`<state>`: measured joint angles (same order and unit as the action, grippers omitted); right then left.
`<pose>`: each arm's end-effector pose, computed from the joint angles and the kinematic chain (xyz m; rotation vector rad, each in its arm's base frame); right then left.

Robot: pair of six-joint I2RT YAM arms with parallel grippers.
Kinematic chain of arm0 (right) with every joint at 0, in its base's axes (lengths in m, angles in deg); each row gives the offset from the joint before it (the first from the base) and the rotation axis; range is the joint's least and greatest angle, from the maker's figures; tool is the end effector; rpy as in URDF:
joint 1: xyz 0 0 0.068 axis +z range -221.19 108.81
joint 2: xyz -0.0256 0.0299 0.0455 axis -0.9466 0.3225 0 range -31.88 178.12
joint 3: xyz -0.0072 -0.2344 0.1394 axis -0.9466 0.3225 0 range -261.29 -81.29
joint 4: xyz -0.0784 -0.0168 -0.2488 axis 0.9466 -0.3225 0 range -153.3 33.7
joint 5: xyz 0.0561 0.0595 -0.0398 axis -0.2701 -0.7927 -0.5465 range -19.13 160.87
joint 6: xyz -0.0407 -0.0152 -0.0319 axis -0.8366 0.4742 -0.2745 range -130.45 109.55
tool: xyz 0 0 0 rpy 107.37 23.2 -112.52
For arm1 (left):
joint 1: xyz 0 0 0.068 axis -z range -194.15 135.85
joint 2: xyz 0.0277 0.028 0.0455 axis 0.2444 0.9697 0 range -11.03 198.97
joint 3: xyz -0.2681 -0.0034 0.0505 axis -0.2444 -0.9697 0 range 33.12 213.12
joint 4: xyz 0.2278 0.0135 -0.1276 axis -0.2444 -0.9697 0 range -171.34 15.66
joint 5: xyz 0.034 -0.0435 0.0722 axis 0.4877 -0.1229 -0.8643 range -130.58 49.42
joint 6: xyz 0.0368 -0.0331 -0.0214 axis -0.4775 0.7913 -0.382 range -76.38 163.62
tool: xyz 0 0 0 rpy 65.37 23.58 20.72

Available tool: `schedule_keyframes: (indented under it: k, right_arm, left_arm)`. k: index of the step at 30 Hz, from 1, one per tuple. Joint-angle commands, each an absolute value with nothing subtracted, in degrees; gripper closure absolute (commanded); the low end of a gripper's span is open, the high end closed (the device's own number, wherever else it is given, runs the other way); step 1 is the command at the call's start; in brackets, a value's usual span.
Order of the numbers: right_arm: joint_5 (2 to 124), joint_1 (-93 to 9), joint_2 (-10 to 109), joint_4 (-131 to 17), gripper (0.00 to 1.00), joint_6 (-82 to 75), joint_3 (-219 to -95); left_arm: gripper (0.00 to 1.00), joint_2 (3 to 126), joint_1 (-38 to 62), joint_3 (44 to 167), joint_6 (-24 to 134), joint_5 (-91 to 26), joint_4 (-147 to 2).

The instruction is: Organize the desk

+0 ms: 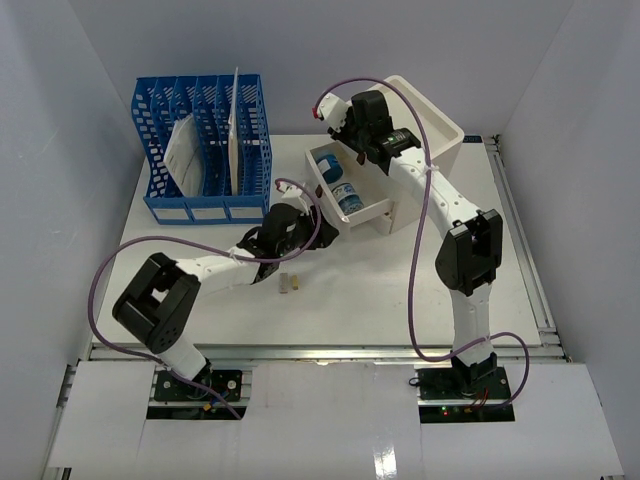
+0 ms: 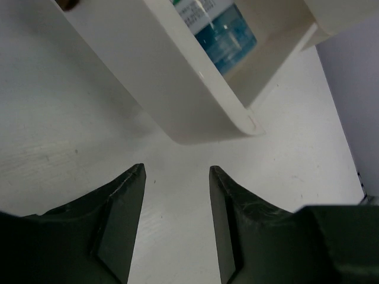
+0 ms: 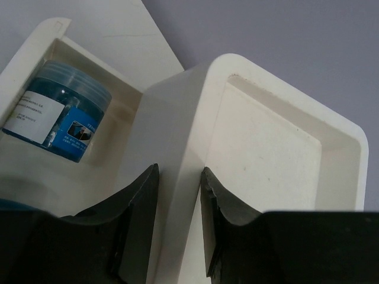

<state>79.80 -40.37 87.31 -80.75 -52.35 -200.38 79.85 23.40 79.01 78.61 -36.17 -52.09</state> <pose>0.4264 0.2479 0.3583 -1.1062 1.6721 -0.2798 0.2685 -0.2098 0.2044 0.0996 2.0768 -0.8826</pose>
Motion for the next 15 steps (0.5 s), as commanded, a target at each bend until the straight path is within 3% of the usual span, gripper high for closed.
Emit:
schedule_keyframes:
  k: [1,6,11,15]
  right_arm:
    - [74.9,-40.44,86.91,-82.06,0.75,-53.14,-196.9]
    - [74.3,-40.91,87.08,-81.78,0.75,-52.95,-196.21]
    - [73.6,-40.95,87.47,-81.78,0.76,-52.12,-195.82]
    - [72.96,-40.95,87.72,-82.17,0.77,-51.02,-195.95]
  left_arm:
    - [0.45,79.75,23.56,84.75,74.65,-48.06,-63.53]
    - [0.49,80.05,23.56,86.4,73.09,-55.62,-69.12]
    - [0.56,88.37,23.56,95.41,71.82,-55.89,-76.09]
    - [0.57,96.47,24.7,107.5,71.74,-42.91,-70.23]
